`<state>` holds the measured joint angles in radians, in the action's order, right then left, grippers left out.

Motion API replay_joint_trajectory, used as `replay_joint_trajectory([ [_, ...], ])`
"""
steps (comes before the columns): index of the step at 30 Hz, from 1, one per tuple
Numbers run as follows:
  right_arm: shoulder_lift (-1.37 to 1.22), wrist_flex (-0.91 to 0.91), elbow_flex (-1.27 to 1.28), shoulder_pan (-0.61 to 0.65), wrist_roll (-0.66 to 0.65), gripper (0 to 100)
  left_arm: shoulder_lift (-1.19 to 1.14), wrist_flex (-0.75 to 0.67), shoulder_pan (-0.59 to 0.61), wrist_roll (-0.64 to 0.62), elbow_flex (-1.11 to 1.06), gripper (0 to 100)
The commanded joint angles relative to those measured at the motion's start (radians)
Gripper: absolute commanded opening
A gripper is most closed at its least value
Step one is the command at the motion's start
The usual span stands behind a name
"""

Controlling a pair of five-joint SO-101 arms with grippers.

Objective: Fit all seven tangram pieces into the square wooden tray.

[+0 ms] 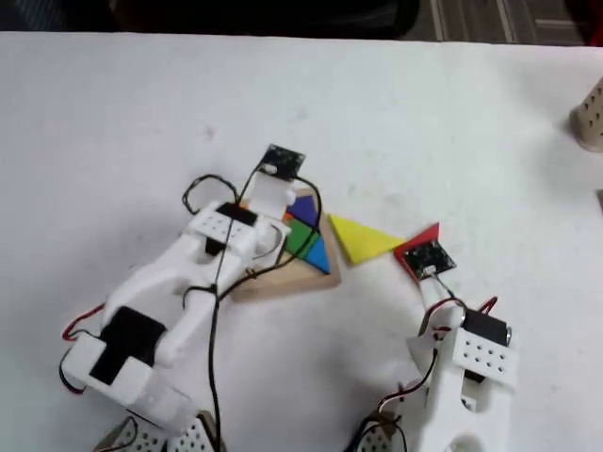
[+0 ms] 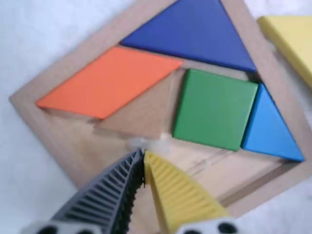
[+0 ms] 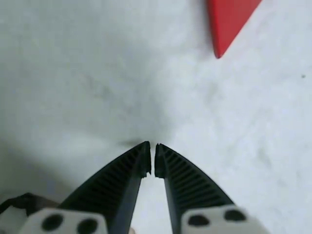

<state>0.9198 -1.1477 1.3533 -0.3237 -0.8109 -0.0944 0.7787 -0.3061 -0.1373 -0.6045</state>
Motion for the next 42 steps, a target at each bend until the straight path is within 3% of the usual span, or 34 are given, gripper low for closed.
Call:
replay_joint_trajectory([
  [1,0.019,0.007,-0.006,0.008,-0.011,2.5,-0.004,-0.037,-0.015,-0.009,0.078,2],
  [19,0.019,0.007,-0.006,0.008,-0.009,2.5,0.007,-0.068,-0.027,-0.009,0.078,2],
  [27,0.019,0.007,-0.006,0.008,-0.009,2.5,0.147,0.072,-0.047,-0.005,0.068,2],
  [30,0.018,0.007,-0.006,0.008,-0.009,2.5,0.174,0.034,-0.099,-0.003,-0.009,2],
  [35,0.018,0.007,-0.006,0.008,-0.009,2.5,0.101,-0.018,-0.199,-0.003,-0.037,2],
  [42,0.018,0.007,-0.006,0.008,-0.009,2.5,-0.033,-0.012,-0.197,-0.009,0.083,2],
])
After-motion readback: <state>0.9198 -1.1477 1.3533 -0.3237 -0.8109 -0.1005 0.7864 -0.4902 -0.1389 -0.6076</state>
